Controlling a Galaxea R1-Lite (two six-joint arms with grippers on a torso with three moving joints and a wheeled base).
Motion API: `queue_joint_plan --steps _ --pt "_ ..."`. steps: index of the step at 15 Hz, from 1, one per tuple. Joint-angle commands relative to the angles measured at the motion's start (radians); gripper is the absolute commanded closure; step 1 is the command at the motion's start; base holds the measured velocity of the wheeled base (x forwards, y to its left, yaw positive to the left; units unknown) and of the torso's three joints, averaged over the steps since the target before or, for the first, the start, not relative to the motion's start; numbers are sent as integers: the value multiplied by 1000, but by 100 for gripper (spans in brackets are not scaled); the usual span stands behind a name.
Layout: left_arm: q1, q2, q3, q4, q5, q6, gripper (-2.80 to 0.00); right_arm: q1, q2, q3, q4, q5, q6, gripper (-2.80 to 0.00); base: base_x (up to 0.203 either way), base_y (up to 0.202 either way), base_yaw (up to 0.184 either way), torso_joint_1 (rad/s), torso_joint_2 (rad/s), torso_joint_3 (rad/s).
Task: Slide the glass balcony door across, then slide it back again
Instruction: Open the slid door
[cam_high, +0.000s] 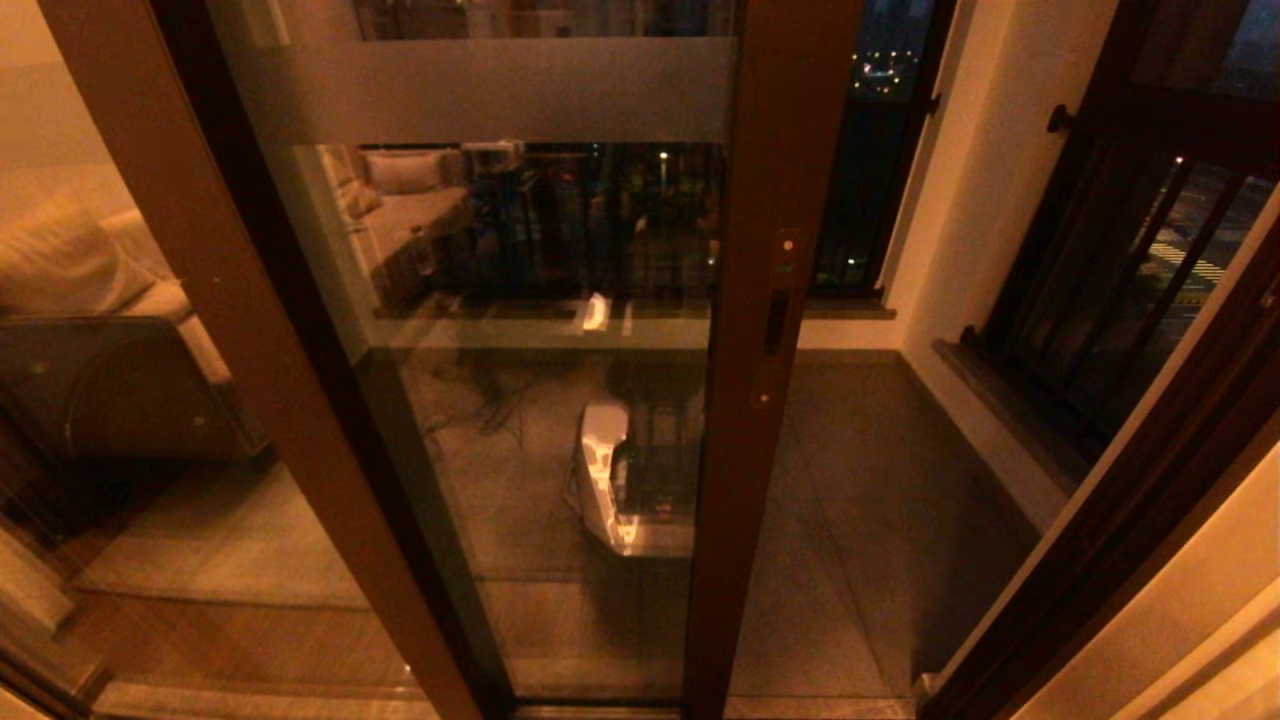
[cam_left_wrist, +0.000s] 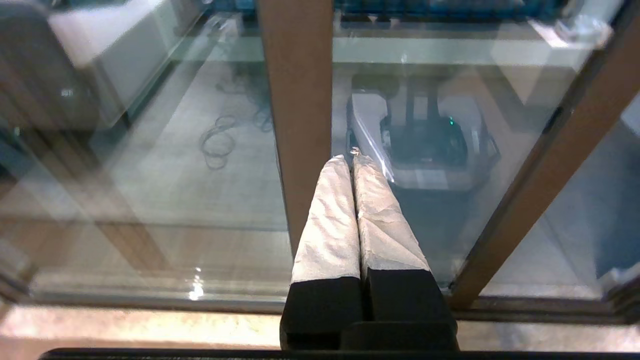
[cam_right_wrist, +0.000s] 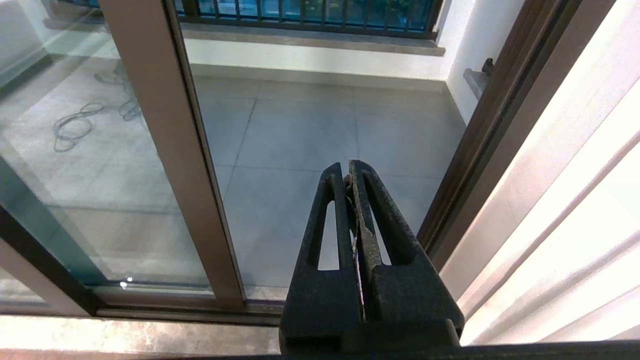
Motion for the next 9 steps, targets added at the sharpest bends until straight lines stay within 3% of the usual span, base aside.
queue_joint_plan --steps 1,5,7,9 --pt "0 1 -2 3 10 -17 0 0 0 3 1 1 0 0 0 0 0 0 0 0" --pt "2 1 7 -22 -12 117 0 0 0 3 1 -1 0 0 0 0 0 0 0 0" --pt "1 1 5 -29 -17 127 0 0 0 3 1 1 0 0 0 0 0 0 0 0" --pt "1 45 -102 -36 -9 127 0 0 0 3 1 -1 0 0 0 0 0 0 0 0"
